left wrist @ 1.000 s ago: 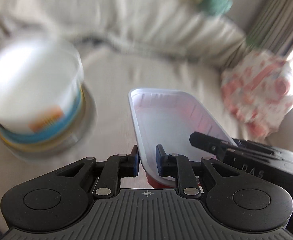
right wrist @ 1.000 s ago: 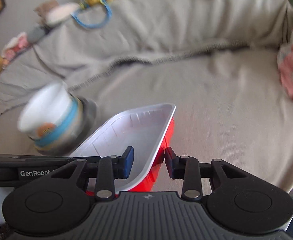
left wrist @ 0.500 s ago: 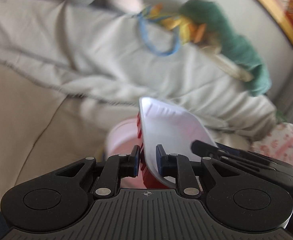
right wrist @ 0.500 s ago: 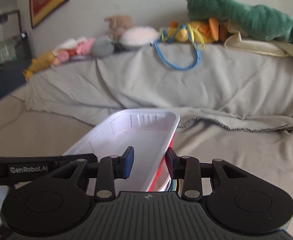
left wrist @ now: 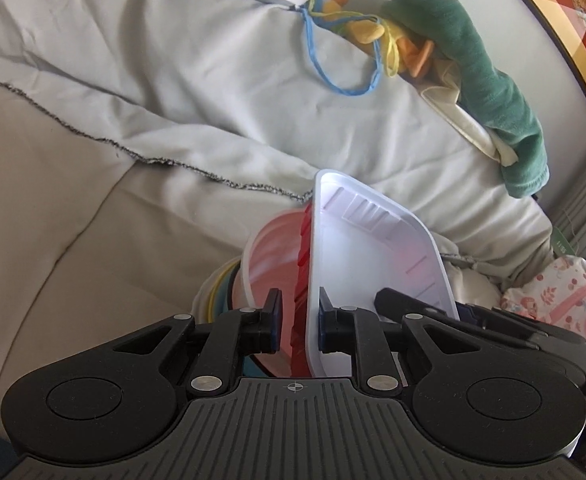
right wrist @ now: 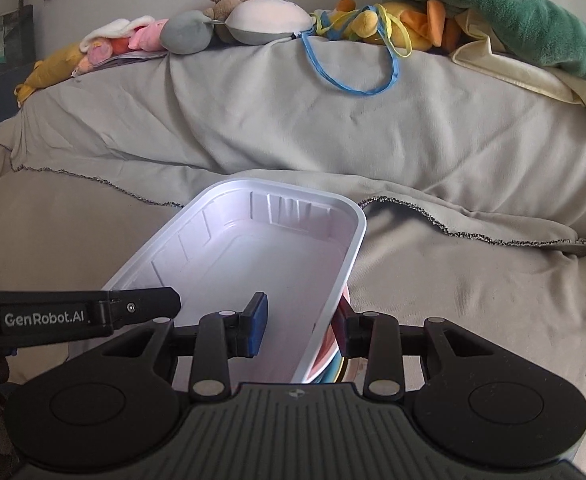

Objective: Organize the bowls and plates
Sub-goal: 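Lift the white tray with both tools and carry it over the bowl stack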

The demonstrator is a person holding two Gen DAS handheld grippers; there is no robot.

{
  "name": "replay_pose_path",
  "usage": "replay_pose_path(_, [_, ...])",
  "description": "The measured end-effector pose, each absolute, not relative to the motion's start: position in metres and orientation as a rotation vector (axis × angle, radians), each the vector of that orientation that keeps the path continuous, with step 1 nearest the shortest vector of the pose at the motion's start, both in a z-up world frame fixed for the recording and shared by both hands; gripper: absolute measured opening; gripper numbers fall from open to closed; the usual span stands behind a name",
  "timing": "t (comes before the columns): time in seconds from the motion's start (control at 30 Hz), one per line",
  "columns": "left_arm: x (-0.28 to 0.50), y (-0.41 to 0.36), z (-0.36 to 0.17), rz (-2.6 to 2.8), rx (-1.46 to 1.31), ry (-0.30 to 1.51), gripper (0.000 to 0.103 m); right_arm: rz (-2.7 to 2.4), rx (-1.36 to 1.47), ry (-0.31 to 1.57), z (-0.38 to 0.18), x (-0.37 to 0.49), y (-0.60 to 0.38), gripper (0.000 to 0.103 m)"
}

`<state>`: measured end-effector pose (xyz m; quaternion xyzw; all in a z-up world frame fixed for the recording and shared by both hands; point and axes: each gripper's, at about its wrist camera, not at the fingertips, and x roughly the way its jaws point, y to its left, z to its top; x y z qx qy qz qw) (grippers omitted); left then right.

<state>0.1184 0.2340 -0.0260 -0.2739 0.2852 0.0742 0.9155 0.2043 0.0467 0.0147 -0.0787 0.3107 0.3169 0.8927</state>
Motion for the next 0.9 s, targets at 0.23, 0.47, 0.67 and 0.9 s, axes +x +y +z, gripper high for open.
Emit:
replay_pose_path(0.23, [0.129, 0.247, -0.022, 0.149, -0.62, 0.604, 0.018, 0.66, -0.127, 0.708, 0.021, 0.237, 0.06, 0.034])
replay_pose_path(0.47, [0.109, 0.258, -0.006, 0.129, -0.675, 0.585, 0.018, 0.673, -0.059, 0.709, 0.034, 0.233, 0.042, 0.034])
replay_pose_path(0.67, [0.106, 0.258, -0.007, 0.103, -0.702, 0.608, 0.018, 0.71, -0.049, 0.726, 0.032, 0.223, 0.038, 0.034])
replay_pose_path(0.9, [0.12, 0.241, -0.011, 0.053, -0.662, 0.647, 0.018, 0.68, -0.079, 0.744, 0.02, 0.225, 0.037, 0.035])
